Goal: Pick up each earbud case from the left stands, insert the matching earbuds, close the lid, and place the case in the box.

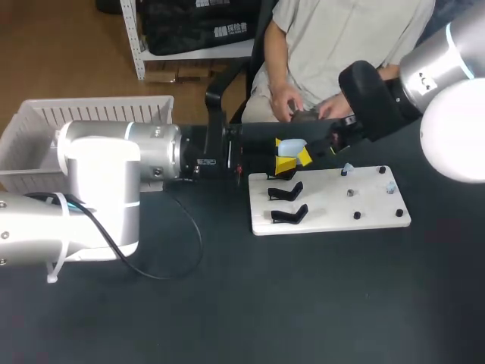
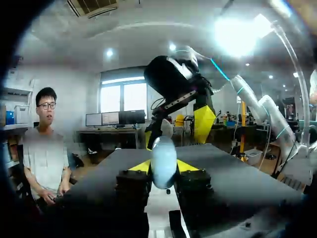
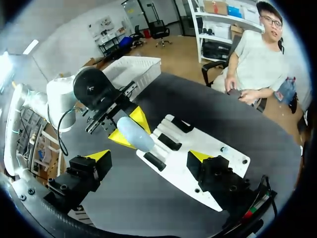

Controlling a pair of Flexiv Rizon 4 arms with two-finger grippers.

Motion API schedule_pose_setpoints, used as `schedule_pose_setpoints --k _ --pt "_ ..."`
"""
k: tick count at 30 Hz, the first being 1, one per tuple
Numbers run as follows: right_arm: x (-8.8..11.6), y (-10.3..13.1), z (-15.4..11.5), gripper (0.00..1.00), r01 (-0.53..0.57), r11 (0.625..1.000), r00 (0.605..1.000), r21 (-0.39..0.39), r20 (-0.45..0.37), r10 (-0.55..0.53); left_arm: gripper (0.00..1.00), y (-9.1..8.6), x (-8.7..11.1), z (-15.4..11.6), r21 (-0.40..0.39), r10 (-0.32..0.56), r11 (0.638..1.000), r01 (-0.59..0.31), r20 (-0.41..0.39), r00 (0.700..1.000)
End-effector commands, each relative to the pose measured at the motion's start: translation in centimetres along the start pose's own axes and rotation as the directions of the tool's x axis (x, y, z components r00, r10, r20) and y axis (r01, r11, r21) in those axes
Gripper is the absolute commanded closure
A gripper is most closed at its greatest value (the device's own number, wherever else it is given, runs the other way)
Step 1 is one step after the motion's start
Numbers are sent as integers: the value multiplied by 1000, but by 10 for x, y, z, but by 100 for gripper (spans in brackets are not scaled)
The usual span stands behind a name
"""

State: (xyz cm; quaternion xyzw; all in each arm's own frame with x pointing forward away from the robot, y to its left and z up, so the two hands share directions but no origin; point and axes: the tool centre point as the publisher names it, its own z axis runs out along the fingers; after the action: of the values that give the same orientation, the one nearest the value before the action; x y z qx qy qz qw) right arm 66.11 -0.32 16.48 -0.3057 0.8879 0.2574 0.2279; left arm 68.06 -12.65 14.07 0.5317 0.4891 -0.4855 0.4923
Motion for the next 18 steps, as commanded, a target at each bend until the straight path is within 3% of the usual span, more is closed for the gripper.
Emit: schedule_pose_setpoints --k 1,18 --pt "-4 -2 4 0 -3 1000 1000 -1 -8 3 100 1 0 1 0 0 1000 0 0 1000" --pt "-7 -6 13 0 -15 1000 1000 -12 -25 15 100 1 0 1 0 0 1000 0 0 1000"
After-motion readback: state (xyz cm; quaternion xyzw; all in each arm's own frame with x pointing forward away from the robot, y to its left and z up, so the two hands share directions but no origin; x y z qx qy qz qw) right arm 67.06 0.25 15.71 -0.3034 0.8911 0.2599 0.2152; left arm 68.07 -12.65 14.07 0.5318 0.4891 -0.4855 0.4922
